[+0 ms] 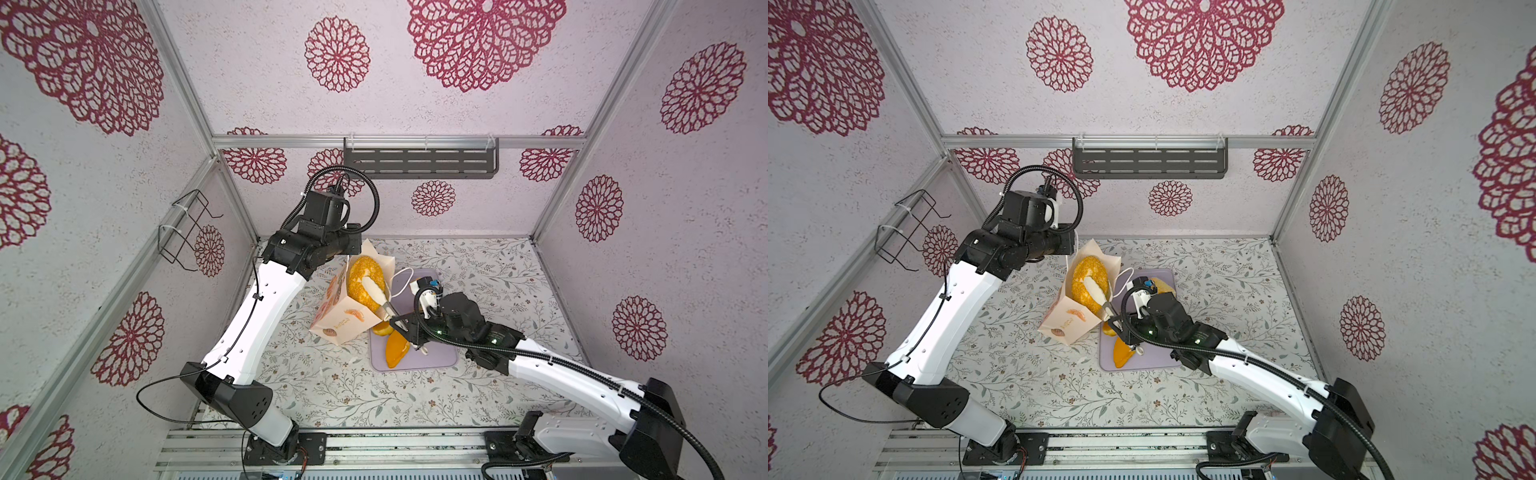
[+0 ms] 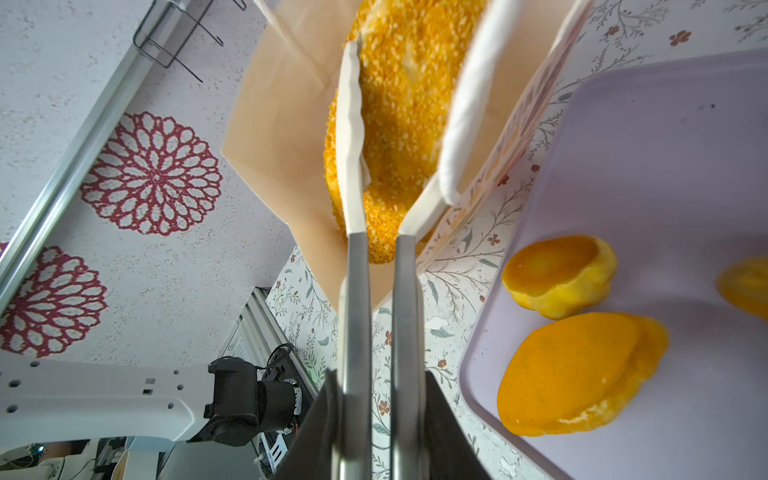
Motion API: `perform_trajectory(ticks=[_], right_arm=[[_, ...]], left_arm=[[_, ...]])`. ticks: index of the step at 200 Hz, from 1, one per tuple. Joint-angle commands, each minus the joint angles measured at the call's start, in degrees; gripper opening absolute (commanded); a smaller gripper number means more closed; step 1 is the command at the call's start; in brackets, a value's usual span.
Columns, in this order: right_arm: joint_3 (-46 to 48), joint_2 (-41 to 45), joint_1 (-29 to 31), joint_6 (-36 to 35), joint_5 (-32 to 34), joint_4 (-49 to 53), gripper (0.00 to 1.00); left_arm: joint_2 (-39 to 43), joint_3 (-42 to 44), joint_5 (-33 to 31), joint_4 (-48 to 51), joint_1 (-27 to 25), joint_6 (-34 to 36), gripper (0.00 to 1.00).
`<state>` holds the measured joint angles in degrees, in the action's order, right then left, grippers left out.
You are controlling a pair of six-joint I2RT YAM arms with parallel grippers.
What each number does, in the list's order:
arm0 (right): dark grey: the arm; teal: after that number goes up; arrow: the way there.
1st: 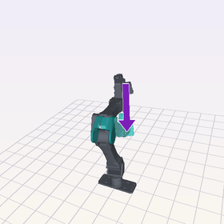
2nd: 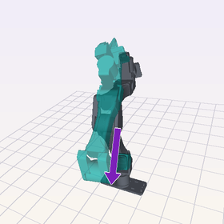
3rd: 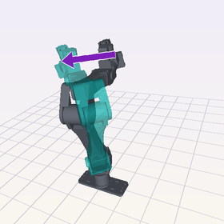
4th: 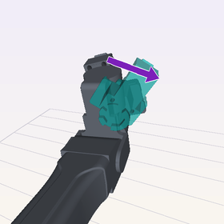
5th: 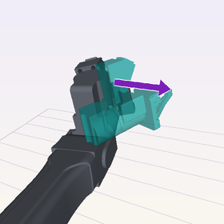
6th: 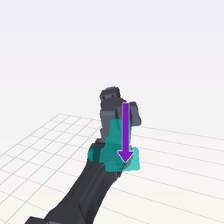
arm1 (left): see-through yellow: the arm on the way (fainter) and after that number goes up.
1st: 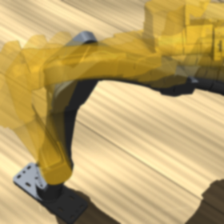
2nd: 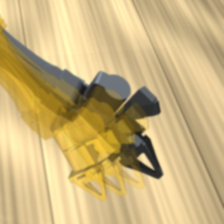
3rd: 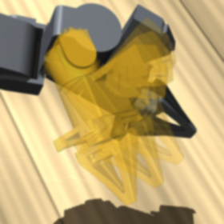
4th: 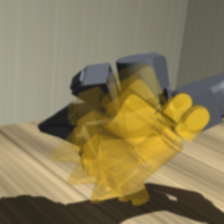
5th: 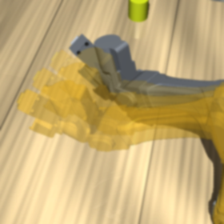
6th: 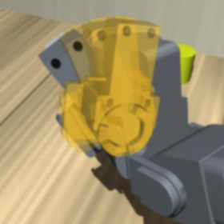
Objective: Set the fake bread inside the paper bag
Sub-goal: 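Carry the loaf over the bag opening while the left gripper holds the bag, then open the tongs to drop the sesame loaf into the paper bag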
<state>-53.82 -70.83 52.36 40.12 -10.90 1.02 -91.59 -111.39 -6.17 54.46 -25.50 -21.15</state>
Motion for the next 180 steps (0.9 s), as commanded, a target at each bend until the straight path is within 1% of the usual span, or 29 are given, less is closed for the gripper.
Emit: perform_trajectory(ticks=[1,19,37,52,65,94,136,180], right_arm=[[-3.17,-1.02,0.35,1.53,-2.08,-5.04,0.17],[-3.71,-1.33,0.35,1.19,-1.85,-5.34,0.26],[-4.44,-0.52,0.34,0.61,-0.83,-4.81,0.39],[-4.96,0.33,0.35,-0.58,-0.65,-4.89,0.45],[-5.06,1.15,0.27,-1.70,-1.17,-5.84,0.47],[-5.62,2.26,0.05,-2.35,0.82,-4.61,0.54],[-5.42,2.87,-1.01,-1.68,1.64,-3.85,0.56],[-4.91,5.86,-2.49,-1.63,2.75,-2.52,0.57]], left_arm=[[-0.56,-3.28,-1.80,-0.13,-0.39,1.60,0.00],[-0.62,-3.55,-1.81,0.44,-0.35,1.56,0.00],[-0.22,-2.84,-1.99,0.40,-0.44,1.43,0.00],[0.00,-2.58,-2.70,0.57,-0.52,1.18,0.00],[-0.07,-2.42,-3.20,0.90,-0.66,1.02,0.00],[0.01,-1.64,-3.85,1.00,-1.06,1.02,0.00],[0.41,-0.49,-4.35,0.64,-1.23,1.14,0.00],[0.71,-0.58,-6.01,1.40,-1.25,2.06,0.00]])
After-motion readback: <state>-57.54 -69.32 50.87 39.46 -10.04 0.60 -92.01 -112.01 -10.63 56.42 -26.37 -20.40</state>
